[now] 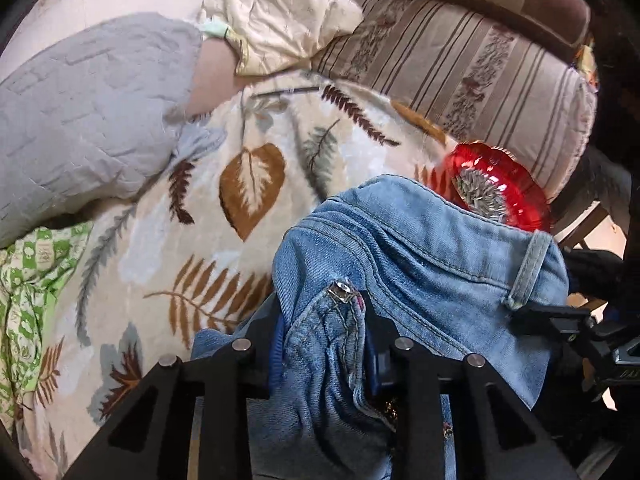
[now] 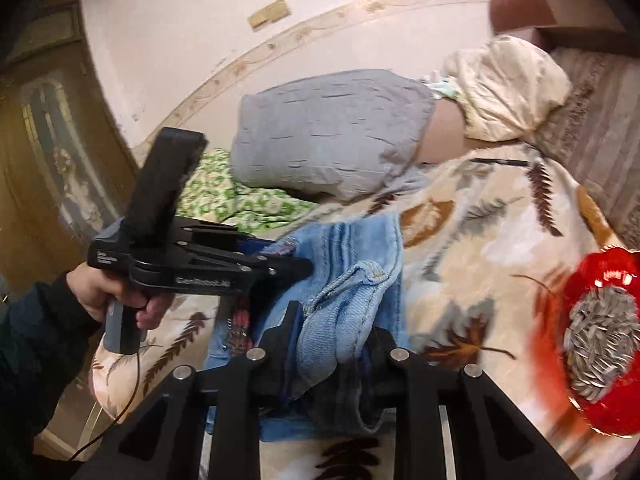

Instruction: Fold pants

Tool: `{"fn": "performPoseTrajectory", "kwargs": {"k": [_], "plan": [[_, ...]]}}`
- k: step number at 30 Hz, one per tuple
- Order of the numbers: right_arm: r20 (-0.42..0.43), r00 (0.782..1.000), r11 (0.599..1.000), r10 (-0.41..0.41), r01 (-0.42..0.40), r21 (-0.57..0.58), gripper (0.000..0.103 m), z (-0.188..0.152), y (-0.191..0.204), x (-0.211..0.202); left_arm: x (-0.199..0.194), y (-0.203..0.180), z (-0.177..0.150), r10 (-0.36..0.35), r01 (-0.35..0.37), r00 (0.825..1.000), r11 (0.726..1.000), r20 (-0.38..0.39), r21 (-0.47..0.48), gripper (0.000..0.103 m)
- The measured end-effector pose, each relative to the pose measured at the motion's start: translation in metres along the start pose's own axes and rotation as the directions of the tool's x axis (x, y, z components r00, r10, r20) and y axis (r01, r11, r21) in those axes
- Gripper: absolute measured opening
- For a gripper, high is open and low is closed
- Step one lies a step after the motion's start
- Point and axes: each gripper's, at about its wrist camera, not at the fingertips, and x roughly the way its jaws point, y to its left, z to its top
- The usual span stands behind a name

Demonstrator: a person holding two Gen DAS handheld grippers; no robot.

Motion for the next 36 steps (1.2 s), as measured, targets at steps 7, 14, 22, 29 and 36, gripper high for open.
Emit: {"fn": "performPoseTrajectory", "kwargs": {"k": [7,14,22,29,36], "plan": [[-0.255,0.967,0.988,-0.012,0.051,0.144,0.026,-0.057,-0.047,0.079,0.075,0.015,-0.026,0.039,-0.055,0.985,0.995,-0.171,-0.089,0.039],[-0.239,0.97,0.99,-0.03,0.062,0.126,0.027,-0.058,-0.046,0.082,0.075,0.016,-0.027,0.051,-0.067,0.986,0.993,-0.16,-0.092,0.041],[-0.188,0.968,0.983,-0.166,0.177,0.04,0.087,-0.05,-0.034,0.055,0.044,0.016,-0.041,0.178,-0.184,0.981,0.979,-0.072,-0.088,0.084],[-0.123,0.975,0.983,-0.182,0.176,-0.061,0.087,-0.033,-0.009,0.033,-0.023,0.027,-0.071,0.156,-0.162,0.987,0.961,-0.045,-0.225,0.096],[-0.131,0.981,0.989,-0.14,0.132,-0.069,0.087,-0.025,-0.005,0.028,-0.076,-0.011,-0.124,0.195,-0.185,0.981,0.958,0.023,-0.219,0.096]]}}
